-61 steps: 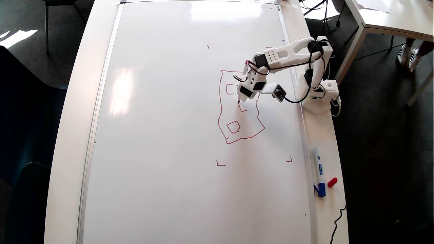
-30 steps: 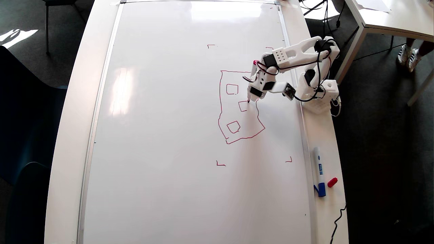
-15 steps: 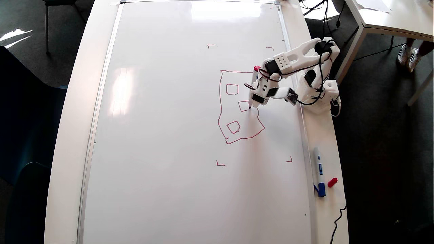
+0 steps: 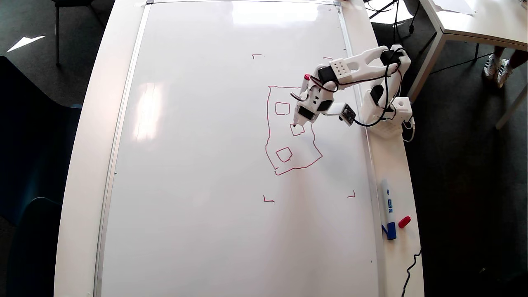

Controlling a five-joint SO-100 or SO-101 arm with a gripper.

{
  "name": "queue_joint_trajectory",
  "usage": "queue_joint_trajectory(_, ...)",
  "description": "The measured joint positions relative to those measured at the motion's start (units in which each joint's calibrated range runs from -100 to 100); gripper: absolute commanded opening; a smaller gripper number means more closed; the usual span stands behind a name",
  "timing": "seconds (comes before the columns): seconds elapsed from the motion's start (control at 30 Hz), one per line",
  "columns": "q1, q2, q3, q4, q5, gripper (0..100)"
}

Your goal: Draw on a whiteboard a robot head using a pen attached to the gripper

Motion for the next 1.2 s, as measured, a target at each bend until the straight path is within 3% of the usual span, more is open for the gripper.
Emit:
queue_joint_trajectory(0.6,2.19,21.26,-27.87,3.21,0.0,1)
queue_joint_trajectory(1.2,2.41,28.72,-33.9,3.38,0.0,1)
